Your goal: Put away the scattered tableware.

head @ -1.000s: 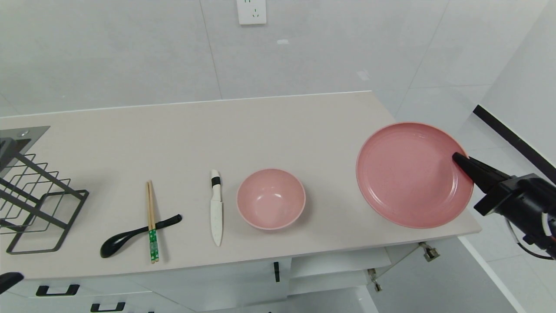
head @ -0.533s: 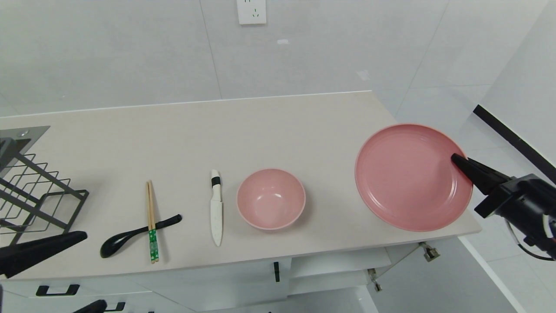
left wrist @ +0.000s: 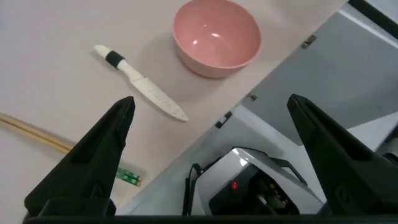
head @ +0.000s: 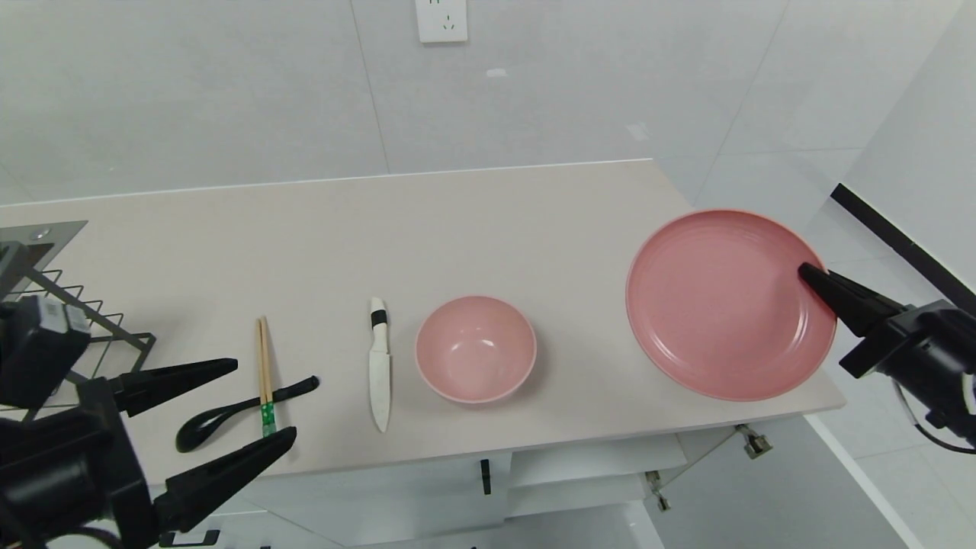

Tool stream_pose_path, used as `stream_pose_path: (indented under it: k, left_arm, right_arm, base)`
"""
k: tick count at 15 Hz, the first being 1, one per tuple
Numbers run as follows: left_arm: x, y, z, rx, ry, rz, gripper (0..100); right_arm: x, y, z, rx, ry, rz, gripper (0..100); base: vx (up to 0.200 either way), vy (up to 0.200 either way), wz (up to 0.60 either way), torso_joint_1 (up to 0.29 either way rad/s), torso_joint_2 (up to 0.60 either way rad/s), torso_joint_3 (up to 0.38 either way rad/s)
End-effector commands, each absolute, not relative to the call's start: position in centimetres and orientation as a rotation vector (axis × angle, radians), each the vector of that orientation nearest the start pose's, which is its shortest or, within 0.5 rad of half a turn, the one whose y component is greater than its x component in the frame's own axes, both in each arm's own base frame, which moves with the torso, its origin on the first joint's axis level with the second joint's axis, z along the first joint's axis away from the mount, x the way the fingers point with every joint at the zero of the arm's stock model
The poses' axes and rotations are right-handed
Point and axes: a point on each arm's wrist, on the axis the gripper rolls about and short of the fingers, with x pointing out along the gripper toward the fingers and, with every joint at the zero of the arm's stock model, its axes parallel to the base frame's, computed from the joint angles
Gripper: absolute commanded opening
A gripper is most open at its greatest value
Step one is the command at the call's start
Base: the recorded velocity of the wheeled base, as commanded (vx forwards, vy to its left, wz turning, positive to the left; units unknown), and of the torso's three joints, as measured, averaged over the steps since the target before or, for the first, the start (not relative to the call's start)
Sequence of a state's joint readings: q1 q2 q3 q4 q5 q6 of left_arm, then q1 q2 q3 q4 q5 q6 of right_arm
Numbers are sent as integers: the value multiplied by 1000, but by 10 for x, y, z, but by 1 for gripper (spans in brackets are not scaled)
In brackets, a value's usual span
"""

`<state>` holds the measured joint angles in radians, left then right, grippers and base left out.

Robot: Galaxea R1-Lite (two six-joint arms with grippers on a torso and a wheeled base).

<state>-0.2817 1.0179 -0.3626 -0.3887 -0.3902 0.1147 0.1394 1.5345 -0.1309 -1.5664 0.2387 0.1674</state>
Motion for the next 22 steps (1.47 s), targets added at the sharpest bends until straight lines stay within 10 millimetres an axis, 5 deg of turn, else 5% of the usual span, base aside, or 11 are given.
stream_pose_path:
  k: [1,4,11,12,22]
  left_arm:
    - [135,-49,174,92,296,-657,100]
    - [162,-66,178,59,314,-647,100]
    - [195,-83,160,51,336,-650,100]
    - [212,-89,148,54,341,-622,100]
    - [260,-138,128,5,321,-646,100]
  right_arm:
    - [189,32,160,157,-146,392,0]
    - [190,32,162,159,-160,390,0]
    - [190,31,162,159,-160,389,0]
    - [190,31,162,159,-159,389,0]
    - [190,31,161,160,-151,385,0]
  base:
    - [0,0,0,0,0,0]
    - [0,0,0,0,0,0]
    - [0,0,0,0,0,0]
    - [0,0,0,0,0,0]
    - [0,0,0,0,0,0]
